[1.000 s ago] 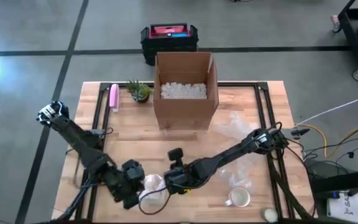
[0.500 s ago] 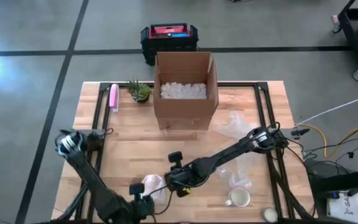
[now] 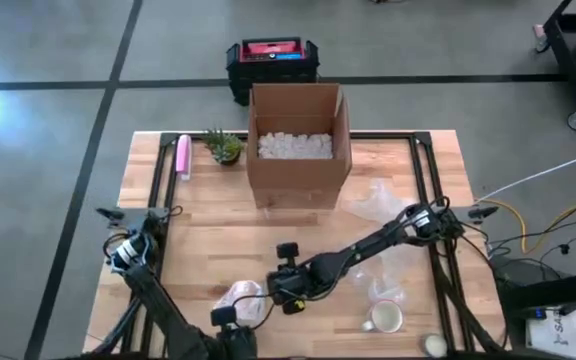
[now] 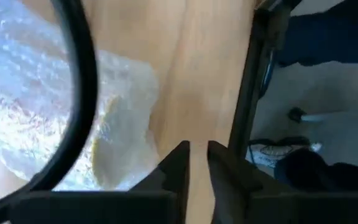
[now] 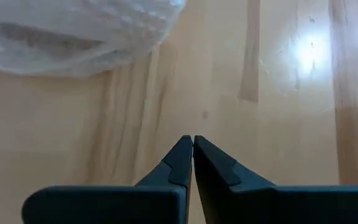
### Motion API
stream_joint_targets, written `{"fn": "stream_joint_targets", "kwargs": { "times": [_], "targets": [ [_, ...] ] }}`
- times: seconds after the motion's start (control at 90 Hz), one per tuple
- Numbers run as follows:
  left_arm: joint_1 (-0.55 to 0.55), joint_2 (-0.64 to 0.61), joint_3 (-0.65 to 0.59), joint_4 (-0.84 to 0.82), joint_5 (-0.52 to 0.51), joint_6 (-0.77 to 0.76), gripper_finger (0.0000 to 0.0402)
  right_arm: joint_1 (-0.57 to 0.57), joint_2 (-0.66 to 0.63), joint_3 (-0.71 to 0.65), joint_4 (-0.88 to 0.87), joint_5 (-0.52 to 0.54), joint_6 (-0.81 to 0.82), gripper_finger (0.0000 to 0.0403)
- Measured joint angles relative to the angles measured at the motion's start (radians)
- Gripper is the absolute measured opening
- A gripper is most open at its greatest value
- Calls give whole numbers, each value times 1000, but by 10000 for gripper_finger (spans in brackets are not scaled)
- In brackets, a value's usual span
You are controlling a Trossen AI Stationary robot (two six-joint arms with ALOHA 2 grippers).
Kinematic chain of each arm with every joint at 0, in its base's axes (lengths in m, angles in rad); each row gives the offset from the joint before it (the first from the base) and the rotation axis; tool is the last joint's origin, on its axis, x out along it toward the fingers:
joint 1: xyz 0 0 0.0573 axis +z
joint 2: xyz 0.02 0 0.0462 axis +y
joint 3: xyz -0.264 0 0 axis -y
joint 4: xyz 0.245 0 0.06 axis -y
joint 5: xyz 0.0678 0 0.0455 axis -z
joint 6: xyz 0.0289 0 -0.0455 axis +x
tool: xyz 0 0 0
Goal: Wrap mug
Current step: Wrap the orange mug with the bubble wrap
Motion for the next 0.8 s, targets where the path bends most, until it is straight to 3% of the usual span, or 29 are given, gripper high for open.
{"fn": "stream_joint_targets", "kwargs": {
  "times": [0.189, 0.367, 0.556, 0.8],
  "targets": [
    [-14, -3, -7, -34, 9, -4, 143, 27, 0, -20, -1, -1, 46, 2],
    [-10, -3, -9, -149, -20, -34, 178, 44, 0, -53, -3, -1, 90, 2],
    [-10, -2, -25, -167, -91, -37, 178, 61, 0, -71, -2, -1, 115, 2],
    [7, 1, -99, -163, -131, -31, 144, 69, 0, -73, -2, 5, 116, 2]
  ]
}}
